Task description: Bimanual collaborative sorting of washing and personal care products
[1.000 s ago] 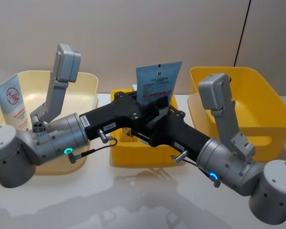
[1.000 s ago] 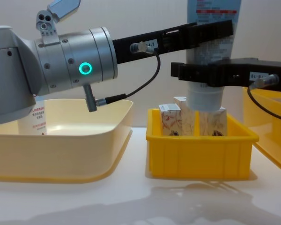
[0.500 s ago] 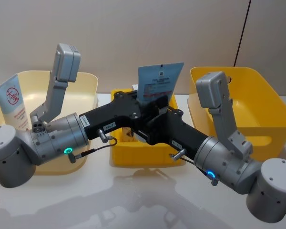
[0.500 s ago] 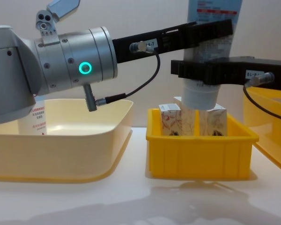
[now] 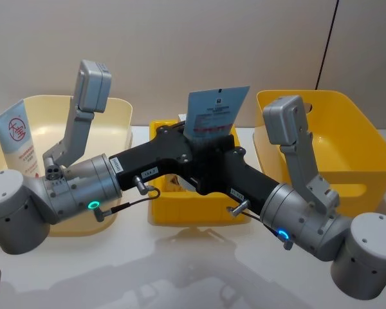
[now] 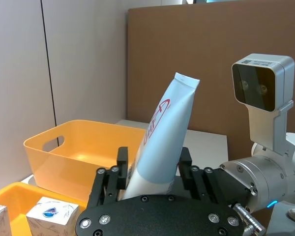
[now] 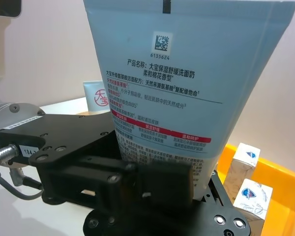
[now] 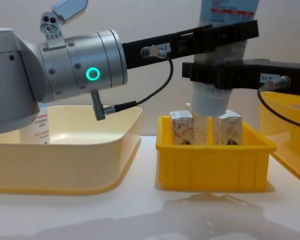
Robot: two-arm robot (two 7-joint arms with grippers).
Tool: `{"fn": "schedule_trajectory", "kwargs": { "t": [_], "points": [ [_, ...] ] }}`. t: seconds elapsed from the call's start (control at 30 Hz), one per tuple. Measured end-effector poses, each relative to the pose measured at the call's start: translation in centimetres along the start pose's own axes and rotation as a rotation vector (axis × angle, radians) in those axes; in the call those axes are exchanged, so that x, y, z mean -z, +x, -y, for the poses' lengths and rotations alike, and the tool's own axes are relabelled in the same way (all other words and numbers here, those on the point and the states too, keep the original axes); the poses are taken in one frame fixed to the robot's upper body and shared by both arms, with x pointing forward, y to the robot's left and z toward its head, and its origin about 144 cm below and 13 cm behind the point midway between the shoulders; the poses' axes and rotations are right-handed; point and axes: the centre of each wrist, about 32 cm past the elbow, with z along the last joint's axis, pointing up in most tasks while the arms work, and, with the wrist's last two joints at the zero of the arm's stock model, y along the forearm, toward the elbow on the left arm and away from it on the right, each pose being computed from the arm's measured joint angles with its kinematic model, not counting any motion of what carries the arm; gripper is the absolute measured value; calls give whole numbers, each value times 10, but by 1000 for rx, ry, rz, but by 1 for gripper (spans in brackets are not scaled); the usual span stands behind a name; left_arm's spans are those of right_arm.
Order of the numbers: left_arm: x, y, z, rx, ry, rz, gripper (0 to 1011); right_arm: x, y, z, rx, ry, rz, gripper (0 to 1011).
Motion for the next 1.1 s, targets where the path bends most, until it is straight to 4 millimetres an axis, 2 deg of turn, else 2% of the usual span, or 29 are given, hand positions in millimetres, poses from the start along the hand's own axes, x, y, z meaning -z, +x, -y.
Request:
{"fn": "schedule_trajectory", "kwargs": {
  "t": [0.1, 0.23, 0.5, 1.1],
  "points": [
    [0, 0, 0, 0, 0, 0, 668, 0, 0, 0, 0, 0, 0, 530],
    [0, 0, 0, 0, 0, 0, 829, 0, 0, 0, 0, 1, 0, 507],
    [0, 0, 0, -1, 0, 0, 1003, 0, 0, 0, 1, 1, -2, 490],
    [-1, 1, -1, -3, -2, 1, 1003, -1, 5, 15, 110, 14, -6, 490]
  ]
}}
